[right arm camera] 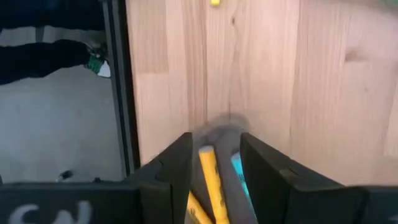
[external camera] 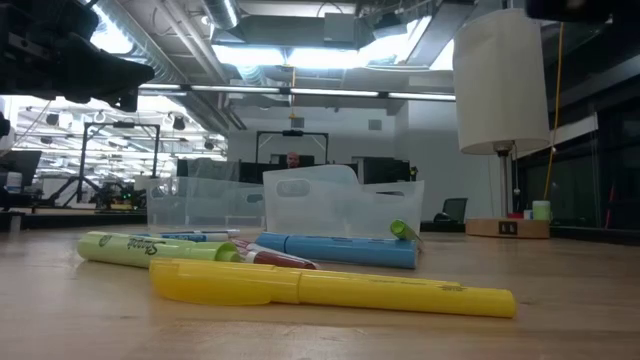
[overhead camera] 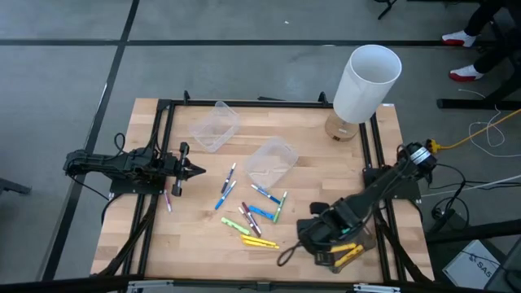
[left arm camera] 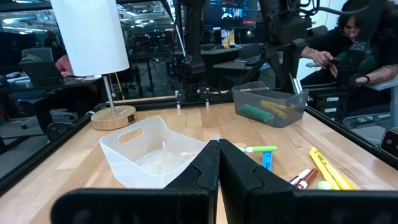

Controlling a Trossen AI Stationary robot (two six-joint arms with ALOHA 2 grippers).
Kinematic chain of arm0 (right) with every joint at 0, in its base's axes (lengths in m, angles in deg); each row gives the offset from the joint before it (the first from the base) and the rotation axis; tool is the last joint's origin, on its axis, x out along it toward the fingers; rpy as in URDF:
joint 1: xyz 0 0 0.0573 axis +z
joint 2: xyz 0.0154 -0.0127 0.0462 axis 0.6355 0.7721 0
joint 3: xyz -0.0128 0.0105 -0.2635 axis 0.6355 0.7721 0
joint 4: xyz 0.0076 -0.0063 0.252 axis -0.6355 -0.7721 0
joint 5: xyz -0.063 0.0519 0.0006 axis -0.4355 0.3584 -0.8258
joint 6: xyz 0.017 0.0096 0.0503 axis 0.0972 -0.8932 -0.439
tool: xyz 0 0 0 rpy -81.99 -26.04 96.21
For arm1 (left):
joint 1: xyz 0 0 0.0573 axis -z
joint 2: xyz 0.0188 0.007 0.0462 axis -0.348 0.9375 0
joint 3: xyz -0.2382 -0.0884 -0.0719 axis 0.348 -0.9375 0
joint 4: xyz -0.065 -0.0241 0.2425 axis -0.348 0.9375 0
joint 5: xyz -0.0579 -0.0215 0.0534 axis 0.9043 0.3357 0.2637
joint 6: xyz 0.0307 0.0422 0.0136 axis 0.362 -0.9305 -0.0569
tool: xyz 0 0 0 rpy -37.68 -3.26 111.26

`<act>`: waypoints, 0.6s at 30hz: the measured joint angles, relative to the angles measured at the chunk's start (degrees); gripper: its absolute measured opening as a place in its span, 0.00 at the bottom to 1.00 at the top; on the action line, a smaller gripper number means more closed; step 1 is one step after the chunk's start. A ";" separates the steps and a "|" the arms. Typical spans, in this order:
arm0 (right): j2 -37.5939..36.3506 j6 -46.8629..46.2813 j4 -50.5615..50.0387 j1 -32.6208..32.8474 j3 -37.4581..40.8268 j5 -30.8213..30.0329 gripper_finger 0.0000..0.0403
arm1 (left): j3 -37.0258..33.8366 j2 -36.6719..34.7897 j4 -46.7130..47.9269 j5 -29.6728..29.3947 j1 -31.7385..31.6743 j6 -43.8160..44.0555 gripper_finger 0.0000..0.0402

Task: Pick & Place Markers
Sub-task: Put the green marker into the transparent bin

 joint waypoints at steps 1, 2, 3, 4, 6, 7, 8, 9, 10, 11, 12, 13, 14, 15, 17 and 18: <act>0.81 0.50 0.04 -0.49 -0.72 0.00 0.33 | -0.01 0.00 -0.02 0.00 0.01 0.00 0.01; 1.59 1.00 0.13 -0.91 -1.42 0.00 0.33 | -0.01 0.00 0.01 0.00 0.00 0.00 0.01; 2.35 1.14 0.13 -1.35 -2.12 0.00 0.33 | -0.01 0.00 -0.01 0.00 0.00 0.00 0.01; 3.09 1.23 0.11 -1.82 -2.91 -0.03 0.33 | -0.01 0.00 -0.02 0.00 0.00 0.01 0.01; 4.51 1.42 0.20 -2.68 -4.78 -0.65 0.33 | -0.02 0.00 0.00 0.00 0.00 0.00 0.01; 5.24 1.82 0.22 -3.05 -5.75 -0.96 0.33 | 0.00 0.00 -0.02 0.00 0.02 0.00 0.01; 5.96 2.43 0.36 -3.45 -6.68 -1.11 0.33 | 0.00 0.00 -0.02 0.00 0.01 0.00 0.01; 6.72 2.80 0.46 -3.95 -7.68 -1.16 0.33 | -0.01 0.00 -0.01 0.00 0.02 0.00 0.01; 7.49 3.17 0.55 -4.36 -8.83 -1.30 0.33 | -0.02 0.00 -0.02 0.00 0.00 0.00 0.01; 8.24 3.71 0.61 -4.73 -9.94 -1.46 0.33 | -0.02 0.00 -0.02 0.00 0.00 0.00 0.01; 8.92 4.11 0.71 -5.12 -10.97 -1.57 0.33 | 0.00 0.00 -0.02 0.00 0.00 0.00 0.01; 9.59 4.59 0.76 -5.54 -11.99 -1.57 0.33 | 0.00 0.00 -0.01 0.00 0.01 0.00 0.01; 10.23 5.21 0.80 -5.89 -12.92 -1.57 0.33 | -0.01 0.00 -0.02 0.00 0.00 0.00 0.01; 10.93 5.74 0.93 -6.21 -13.82 -1.58 0.33 | -0.01 0.00 -0.01 0.00 0.00 0.00 0.01; 12.06 7.09 1.17 -6.71 -15.50 -1.94 0.33 | -0.02 0.00 -0.01 0.00 0.02 0.00 0.01; 12.59 7.74 1.20 -6.91 -16.25 -2.18 0.33 | -0.02 0.00 -0.02 0.00 0.00 0.00 0.01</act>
